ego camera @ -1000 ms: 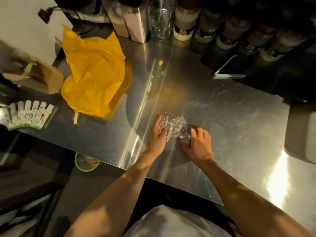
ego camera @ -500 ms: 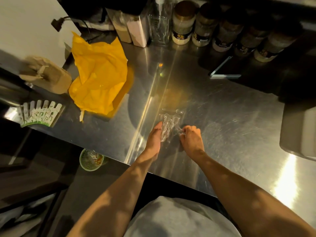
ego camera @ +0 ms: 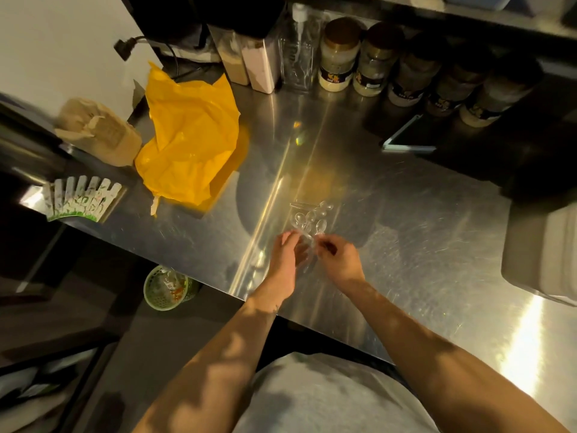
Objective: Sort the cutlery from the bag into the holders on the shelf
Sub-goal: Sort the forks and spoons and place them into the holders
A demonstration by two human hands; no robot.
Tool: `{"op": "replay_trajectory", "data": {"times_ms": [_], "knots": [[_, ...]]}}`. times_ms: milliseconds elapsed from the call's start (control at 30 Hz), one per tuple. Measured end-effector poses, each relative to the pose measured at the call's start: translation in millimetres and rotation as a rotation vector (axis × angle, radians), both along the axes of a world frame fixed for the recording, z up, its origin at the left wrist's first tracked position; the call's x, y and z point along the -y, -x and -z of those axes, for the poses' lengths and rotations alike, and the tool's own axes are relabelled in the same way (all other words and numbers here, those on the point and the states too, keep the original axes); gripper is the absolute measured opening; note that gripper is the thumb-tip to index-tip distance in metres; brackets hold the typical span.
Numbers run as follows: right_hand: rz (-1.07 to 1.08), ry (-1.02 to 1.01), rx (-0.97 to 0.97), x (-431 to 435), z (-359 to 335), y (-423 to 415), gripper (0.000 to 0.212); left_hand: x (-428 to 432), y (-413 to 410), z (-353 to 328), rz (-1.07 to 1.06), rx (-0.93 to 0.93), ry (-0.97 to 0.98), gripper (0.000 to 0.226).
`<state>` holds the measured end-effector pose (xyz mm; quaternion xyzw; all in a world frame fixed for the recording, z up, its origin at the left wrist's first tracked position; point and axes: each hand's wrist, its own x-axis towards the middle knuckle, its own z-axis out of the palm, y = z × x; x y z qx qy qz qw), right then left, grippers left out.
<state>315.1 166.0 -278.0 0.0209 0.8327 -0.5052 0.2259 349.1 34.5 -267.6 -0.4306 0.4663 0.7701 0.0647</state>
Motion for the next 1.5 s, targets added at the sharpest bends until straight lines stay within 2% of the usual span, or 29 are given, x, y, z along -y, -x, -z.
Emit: {"op": "replay_trajectory", "data": {"times_ms": [67, 133, 333, 367, 433, 467, 567, 733, 800, 867, 1000, 1167, 1233, 1333, 1500], "knots": [[-0.042, 0.065, -0.021, 9.5, -7.7, -7.2, 0.022, -6.0, 0.9, -1.4, -0.021, 0.028, -0.129, 0.025], [-0.015, 0.12, -0.015, 14.3, -9.2, -12.3, 0.022, -6.2, 1.3, 1.0, -0.069, 0.04, -0.16, 0.034], [0.029, 0.248, 0.118, 12.6, 1.4, -17.7, 0.034, 3.7, -3.9, 5.5, -0.15, 0.071, -0.114, 0.016], [0.075, 0.248, 0.142, 11.5, 2.2, -17.1, 0.029, 7.7, -5.4, 6.9, -0.154, 0.086, -0.101, 0.016], [0.167, 0.142, 0.14, 7.4, 7.1, -13.8, 0.011, 21.1, -10.7, 9.6, -0.147, 0.101, -0.065, 0.017], [0.182, 0.055, 0.126, 4.0, 9.9, -9.9, 0.009, 26.7, -13.0, 9.3, -0.135, 0.09, -0.067, 0.019], [0.136, -0.202, 0.136, 6.1, 13.7, -2.6, 0.026, 38.0, -20.1, 9.1, -0.085, 0.086, -0.032, 0.03], [0.143, -0.397, 0.102, 38.2, 22.1, -2.8, 0.062, 42.4, -25.6, 15.0, 0.026, 0.116, 0.07, 0.043], [0.128, -0.477, 0.136, 49.9, 20.5, -3.5, 0.077, 44.1, -23.9, 13.8, 0.01, 0.119, 0.044, 0.056], [0.105, -0.549, 0.127, 58.8, 17.7, -2.4, 0.08, 47.1, -23.5, 10.3, -0.027, 0.084, -0.028, 0.065], [0.081, -0.573, 0.111, 69.5, 17.9, 1.1, 0.054, 61.1, -23.1, 8.8, 0.025, 0.077, -0.088, 0.066], [0.106, -0.513, 0.092, 64.0, 29.0, 3.5, 0.027, 69.5, -16.9, 4.2, 0.002, 0.095, -0.124, 0.048], [0.174, -0.434, 0.108, 60.7, 29.1, 5.9, 0.019, 74.6, -15.2, 3.0, 0.045, 0.068, -0.152, 0.043], [0.233, -0.312, 0.125, 53.6, 18.1, 4.6, 0.013, 76.7, -8.0, 0.5, 0.124, 0.064, -0.129, 0.047], [0.289, -0.106, 0.081, 48.5, 3.9, -3.9, 0.005, 75.7, 13.7, -4.7, 0.097, 0.066, -0.19, 0.045]]}}
